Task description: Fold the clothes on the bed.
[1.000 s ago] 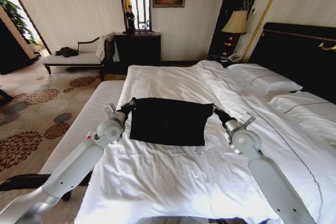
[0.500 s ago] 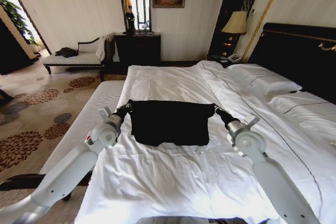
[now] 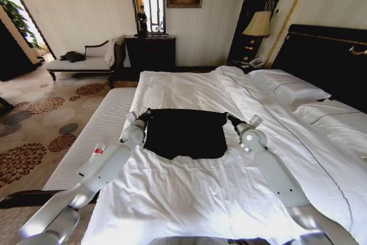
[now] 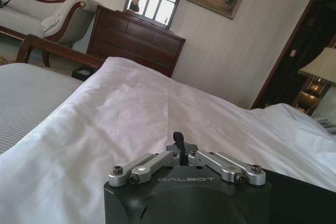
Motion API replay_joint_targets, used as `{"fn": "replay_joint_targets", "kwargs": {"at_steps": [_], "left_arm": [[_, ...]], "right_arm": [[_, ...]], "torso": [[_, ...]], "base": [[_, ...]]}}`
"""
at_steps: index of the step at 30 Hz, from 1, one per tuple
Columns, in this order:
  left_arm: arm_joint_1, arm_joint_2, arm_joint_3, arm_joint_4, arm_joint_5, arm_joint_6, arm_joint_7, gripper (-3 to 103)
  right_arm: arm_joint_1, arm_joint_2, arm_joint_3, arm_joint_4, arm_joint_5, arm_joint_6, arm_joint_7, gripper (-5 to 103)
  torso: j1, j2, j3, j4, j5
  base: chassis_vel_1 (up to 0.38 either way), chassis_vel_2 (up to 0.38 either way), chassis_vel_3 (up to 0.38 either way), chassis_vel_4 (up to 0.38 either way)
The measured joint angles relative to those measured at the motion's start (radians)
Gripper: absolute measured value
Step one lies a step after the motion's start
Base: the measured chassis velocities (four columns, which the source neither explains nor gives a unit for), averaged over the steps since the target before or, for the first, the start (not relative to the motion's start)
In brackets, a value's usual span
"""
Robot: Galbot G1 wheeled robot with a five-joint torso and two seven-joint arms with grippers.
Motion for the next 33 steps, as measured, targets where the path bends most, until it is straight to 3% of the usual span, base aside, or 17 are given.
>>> {"fn": "replay_joint_targets", "kwargs": {"at_steps": [5,12,14,20,23,27,29,33], "left_arm": [[-0.017,-0.069,0.0,0.114,0.071,-0.031,0.051,2],[0.016,-0.081,-0.019,0.118,0.107,-0.065,0.073,2],[0.051,-0.074,-0.024,0.107,0.127,-0.145,0.083,2],[0.106,-0.061,-0.034,0.081,0.151,-0.222,0.092,2],[0.154,-0.042,-0.034,0.067,0.193,-0.31,0.113,2],[0.192,-0.034,-0.035,0.056,0.221,-0.347,0.128,2],[0.239,-0.03,-0.025,0.047,0.273,-0.424,0.135,2],[0.27,-0.026,-0.022,0.029,0.307,-0.454,0.135,2]], "right_arm": [[0.035,0.034,-0.02,-0.096,-0.055,0.049,-0.051,0],[0.007,0.048,-0.008,-0.098,-0.097,0.102,-0.111,0],[-0.032,0.056,-0.003,-0.107,-0.181,0.199,-0.178,0],[-0.098,0.09,0.014,-0.107,-0.261,0.295,-0.221,0],[-0.172,0.117,0.027,-0.094,-0.351,0.369,-0.239,0],[-0.219,0.134,0.032,-0.092,-0.413,0.414,-0.251,0],[-0.291,0.141,0.048,-0.071,-0.483,0.462,-0.271,0],[-0.326,0.136,0.06,-0.044,-0.513,0.477,-0.275,0]], "torso": [[0.0,0.0,0.0,0.0004,-0.0003],[0.0,0.0,0.0,0.0004,-0.0002],[0.0,0.0,0.0,0.0002,-0.0004],[0.0,0.0,0.0,0.0005,-0.0004],[0.0,0.0,0.0,0.0003,-0.0002],[0.0,0.0,0.0,0.0006,-0.0003],[0.0,0.0,0.0,0.0001,-0.0004],[0.0,0.0,0.0,0.0006,-0.0002]], "base": [[0.0,0.0,0.0,0.0],[0.0,0.0,0.0,0.0],[0.0,0.0,0.0,0.0],[0.0,0.0,0.0,0.0],[0.0,0.0,0.0,0.0],[0.0,0.0,0.0,0.0],[0.0,0.0,0.0,0.0],[0.0,0.0,0.0,0.0]]}}
